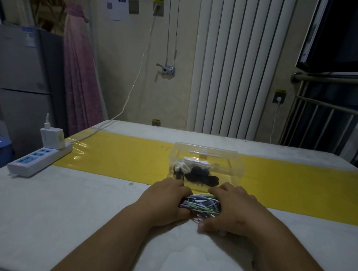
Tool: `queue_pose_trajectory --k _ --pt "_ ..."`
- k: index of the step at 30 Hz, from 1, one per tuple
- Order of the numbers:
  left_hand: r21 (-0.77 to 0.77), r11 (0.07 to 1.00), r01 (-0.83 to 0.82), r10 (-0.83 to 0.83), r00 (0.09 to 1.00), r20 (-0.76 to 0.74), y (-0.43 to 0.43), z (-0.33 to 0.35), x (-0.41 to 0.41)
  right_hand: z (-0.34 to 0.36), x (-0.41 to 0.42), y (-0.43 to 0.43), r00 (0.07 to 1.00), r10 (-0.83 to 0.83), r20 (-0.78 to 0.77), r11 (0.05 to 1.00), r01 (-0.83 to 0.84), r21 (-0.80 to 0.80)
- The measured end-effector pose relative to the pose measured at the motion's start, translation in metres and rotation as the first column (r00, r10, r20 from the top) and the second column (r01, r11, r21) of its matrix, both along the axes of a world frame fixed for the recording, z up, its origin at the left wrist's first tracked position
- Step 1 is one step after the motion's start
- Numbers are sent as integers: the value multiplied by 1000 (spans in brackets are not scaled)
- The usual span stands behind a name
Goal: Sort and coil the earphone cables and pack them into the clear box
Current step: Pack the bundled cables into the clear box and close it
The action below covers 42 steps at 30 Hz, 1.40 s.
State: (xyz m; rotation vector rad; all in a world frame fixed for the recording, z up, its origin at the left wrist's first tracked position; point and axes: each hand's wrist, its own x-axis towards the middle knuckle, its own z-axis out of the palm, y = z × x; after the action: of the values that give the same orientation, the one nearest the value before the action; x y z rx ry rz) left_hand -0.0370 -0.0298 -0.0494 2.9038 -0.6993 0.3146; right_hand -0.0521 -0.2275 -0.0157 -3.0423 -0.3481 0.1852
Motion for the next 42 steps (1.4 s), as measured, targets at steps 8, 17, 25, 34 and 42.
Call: queue_pose_trajectory --k 8,17,25,34,42 --pt "25 1000 -13 13 999 31 -1 2 -4 -5 -1 3 985 -125 -123 992 128 21" --pt "117 993 -35 21 993 113 -2 1 -4 -5 7 9 998 15 59 986 -25 166" --pt "168 985 -49 26 990 136 -4 3 -6 -11 9 8 997 20 73 996 -26 81" --pt "178 983 -42 21 993 120 -4 4 -7 -14 9 21 999 -18 47 985 10 172" --pt "245 967 -69 50 995 82 -5 12 -5 -14 8 27 992 -20 125 985 -3 175"
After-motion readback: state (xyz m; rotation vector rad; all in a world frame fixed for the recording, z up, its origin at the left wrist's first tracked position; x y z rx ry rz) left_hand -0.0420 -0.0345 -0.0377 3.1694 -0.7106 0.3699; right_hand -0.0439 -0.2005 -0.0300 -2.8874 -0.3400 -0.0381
